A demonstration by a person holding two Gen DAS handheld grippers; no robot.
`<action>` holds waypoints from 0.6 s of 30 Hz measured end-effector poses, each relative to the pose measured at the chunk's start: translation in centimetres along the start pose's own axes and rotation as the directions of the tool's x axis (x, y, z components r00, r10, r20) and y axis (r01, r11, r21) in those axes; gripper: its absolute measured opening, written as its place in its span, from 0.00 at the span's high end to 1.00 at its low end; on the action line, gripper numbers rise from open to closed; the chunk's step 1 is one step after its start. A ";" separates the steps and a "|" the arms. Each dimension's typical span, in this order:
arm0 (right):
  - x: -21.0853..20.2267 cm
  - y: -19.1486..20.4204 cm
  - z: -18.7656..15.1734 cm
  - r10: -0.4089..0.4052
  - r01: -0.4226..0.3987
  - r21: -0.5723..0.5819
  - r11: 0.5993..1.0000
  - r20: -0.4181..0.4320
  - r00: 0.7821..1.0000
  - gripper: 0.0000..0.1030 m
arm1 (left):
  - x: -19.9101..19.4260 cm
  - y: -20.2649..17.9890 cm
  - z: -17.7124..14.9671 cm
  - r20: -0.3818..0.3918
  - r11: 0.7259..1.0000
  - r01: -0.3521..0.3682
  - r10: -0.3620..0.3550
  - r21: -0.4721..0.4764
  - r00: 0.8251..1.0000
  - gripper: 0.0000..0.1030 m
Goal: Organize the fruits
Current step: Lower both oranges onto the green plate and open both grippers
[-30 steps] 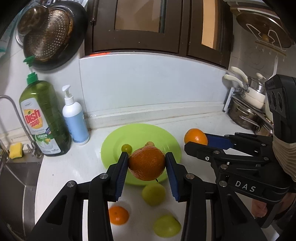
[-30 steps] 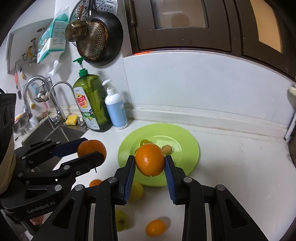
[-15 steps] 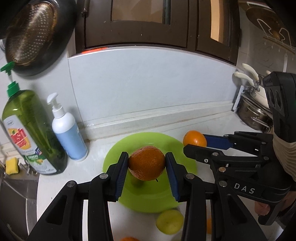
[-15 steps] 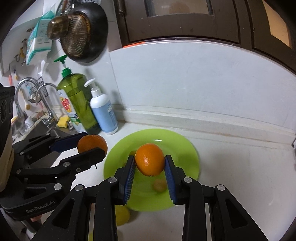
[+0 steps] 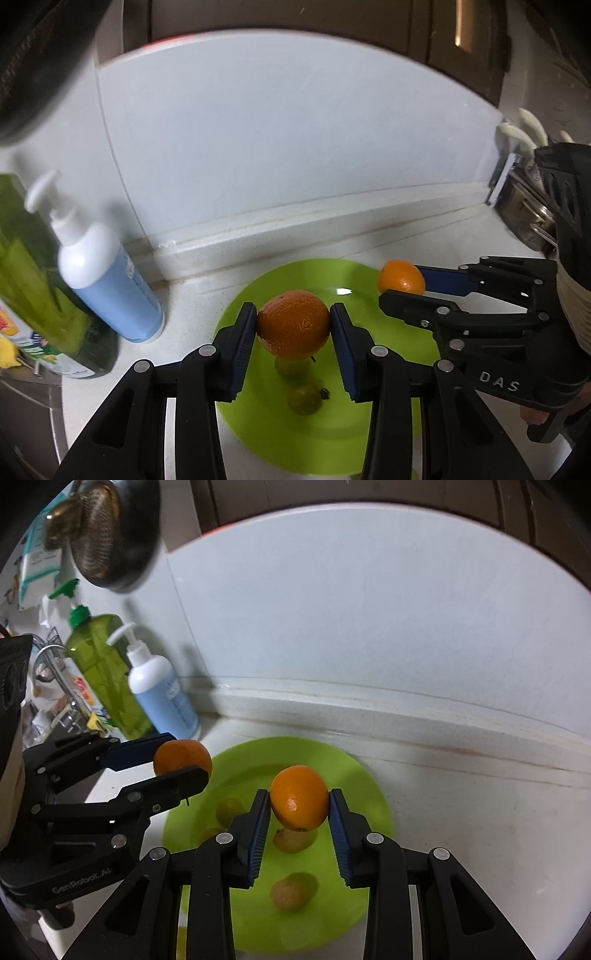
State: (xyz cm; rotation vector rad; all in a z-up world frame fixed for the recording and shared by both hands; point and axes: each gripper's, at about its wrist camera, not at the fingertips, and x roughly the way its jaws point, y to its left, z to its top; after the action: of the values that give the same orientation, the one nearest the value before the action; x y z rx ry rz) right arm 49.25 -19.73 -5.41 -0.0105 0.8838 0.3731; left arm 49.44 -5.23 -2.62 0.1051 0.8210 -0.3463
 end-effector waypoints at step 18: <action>4.9 -2.3 -0.7 -0.006 0.011 0.044 0.999 -0.108 0.994 0.68 | 6.1 1.3 -0.2 -0.120 1.000 -0.003 0.001 -0.016 0.993 0.61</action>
State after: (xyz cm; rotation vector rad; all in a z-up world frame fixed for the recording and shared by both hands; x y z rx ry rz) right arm 52.24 -20.46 -9.87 0.0064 0.9985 0.3474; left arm 53.61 -5.56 -7.27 0.1121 0.9426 -0.3333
